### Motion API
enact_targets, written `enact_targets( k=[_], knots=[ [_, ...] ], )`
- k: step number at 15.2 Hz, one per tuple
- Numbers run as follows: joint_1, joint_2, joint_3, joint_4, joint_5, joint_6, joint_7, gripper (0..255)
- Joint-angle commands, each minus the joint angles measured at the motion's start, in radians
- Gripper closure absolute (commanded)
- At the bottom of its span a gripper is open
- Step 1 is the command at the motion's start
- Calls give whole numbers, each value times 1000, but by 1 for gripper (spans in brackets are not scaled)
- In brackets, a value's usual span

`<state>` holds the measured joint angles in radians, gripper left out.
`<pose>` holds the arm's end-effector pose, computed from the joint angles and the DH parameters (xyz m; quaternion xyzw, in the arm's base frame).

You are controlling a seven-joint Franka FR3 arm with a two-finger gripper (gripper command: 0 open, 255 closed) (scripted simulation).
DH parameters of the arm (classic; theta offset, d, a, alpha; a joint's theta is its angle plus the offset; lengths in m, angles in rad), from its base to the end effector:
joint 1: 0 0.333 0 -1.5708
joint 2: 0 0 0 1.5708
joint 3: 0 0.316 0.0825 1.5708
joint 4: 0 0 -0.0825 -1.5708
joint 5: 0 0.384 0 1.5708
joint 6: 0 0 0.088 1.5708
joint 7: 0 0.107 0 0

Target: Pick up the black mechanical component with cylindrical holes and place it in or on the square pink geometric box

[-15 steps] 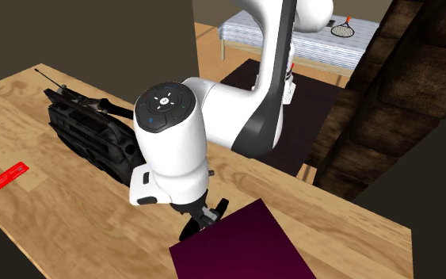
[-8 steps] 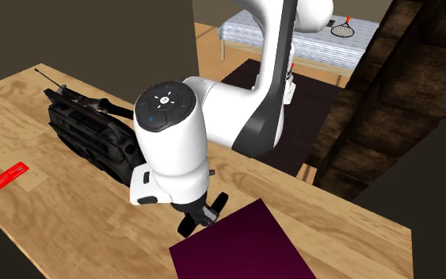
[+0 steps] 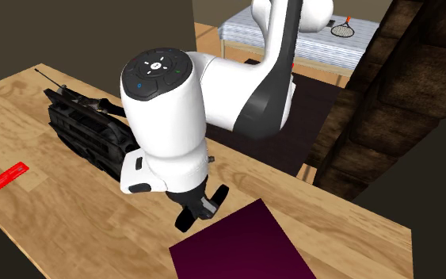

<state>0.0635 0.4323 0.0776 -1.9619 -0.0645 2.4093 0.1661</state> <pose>0.6127 0.0848 0.2549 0.9999 0.0076 0.0092 0.0042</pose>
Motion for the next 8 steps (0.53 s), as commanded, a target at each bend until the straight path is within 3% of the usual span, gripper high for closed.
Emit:
enact_targets(
  k=[1, 8],
  knots=[
    [-2, -17, 1, 4, 3, -22, -3, 255],
    [-5, -77, 5, 21, 11, -97, -9, 255]
  ],
)
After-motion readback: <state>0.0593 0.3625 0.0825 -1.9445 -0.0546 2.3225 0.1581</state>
